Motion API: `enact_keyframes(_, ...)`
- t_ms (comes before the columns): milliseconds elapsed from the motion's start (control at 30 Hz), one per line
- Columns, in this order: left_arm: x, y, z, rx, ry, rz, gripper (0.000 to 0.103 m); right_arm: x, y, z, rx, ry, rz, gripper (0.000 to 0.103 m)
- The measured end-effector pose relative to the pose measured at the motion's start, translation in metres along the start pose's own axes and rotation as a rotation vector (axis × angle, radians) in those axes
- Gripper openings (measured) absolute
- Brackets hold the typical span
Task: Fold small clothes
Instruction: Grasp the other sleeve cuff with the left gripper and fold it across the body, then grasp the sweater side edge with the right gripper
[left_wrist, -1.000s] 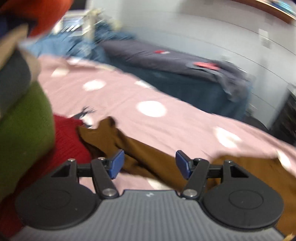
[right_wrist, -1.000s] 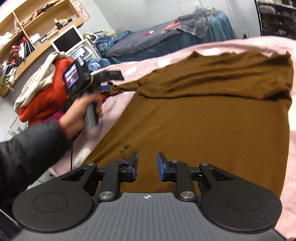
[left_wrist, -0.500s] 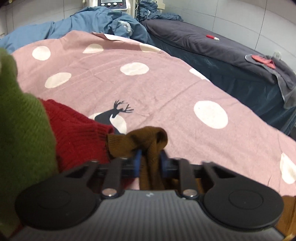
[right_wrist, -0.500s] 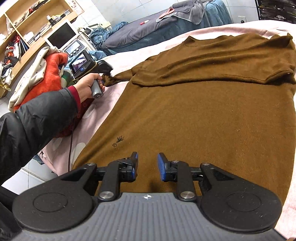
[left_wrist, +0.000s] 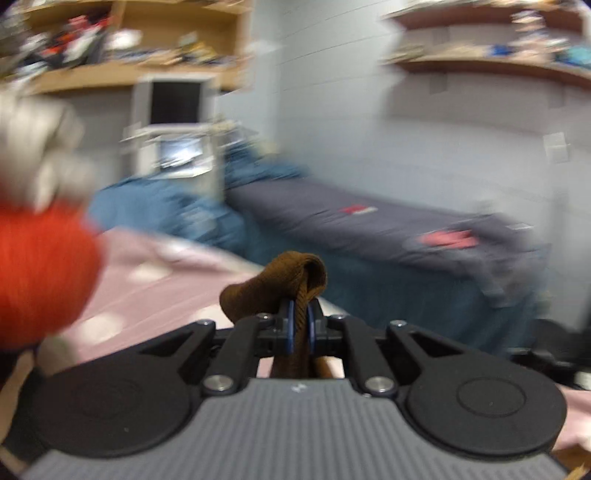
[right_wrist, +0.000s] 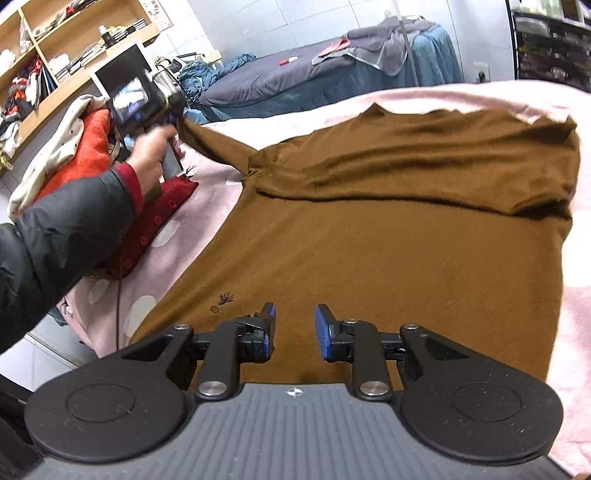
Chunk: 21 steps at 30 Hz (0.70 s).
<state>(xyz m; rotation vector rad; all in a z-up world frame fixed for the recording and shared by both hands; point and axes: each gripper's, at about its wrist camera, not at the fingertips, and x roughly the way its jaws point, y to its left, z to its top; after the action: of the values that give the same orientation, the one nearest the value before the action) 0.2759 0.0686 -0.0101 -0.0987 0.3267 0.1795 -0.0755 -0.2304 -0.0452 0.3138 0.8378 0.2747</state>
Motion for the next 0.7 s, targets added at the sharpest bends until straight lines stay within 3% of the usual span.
enact_keyframes(100, -0.043, -0.042, -0.003, 0.089, -0.028, -0.318, 0.007, -0.001, -0.006, 0.007, 0.008, -0.018, -0.025, 0.044)
enact_keyframes(167, -0.066, -0.07, -0.018, 0.152, 0.065, -0.595, 0.007, -0.004, -0.01, 0.012, 0.007, -0.044, -0.048, 0.044)
enact_keyframes(233, -0.083, -0.106, -0.047, 0.323, 0.197, -0.766, 0.007, -0.006, -0.016, 0.017, 0.015, -0.062, -0.072, 0.044)
enact_keyframes(267, -0.09, -0.117, -0.065, 0.385, 0.238, -0.81, 0.008, -0.007, -0.021, 0.018, 0.023, -0.067, -0.086, 0.044)
enact_keyframes(367, -0.095, -0.134, -0.111, 0.496, 0.385, -0.827, 0.01, -0.006, -0.038, 0.021, 0.062, -0.059, -0.124, 0.044)
enact_keyframes(400, -0.095, -0.133, -0.122, 0.512, 0.405, -0.825, 0.018, -0.005, -0.043, 0.022, 0.073, -0.06, -0.136, 0.044)
enact_keyframes(467, -0.099, -0.125, -0.137, 0.552, 0.416, -0.825, 0.045, -0.002, -0.053, 0.024, 0.086, -0.057, -0.15, 0.044)
enact_keyframes(533, -0.112, -0.113, -0.146, 0.587, 0.39, -0.82, 0.09, 0.004, -0.06, 0.029, 0.092, -0.064, -0.151, 0.044)
enact_keyframes(600, -0.124, -0.097, -0.146, 0.604, 0.339, -0.831, 0.103, 0.014, -0.063, 0.038, 0.086, -0.076, -0.138, 0.044)
enact_keyframes(700, -0.133, -0.074, -0.144, 0.59, 0.355, -0.802, 0.103, 0.03, -0.057, 0.054, 0.027, -0.101, -0.114, 0.044)
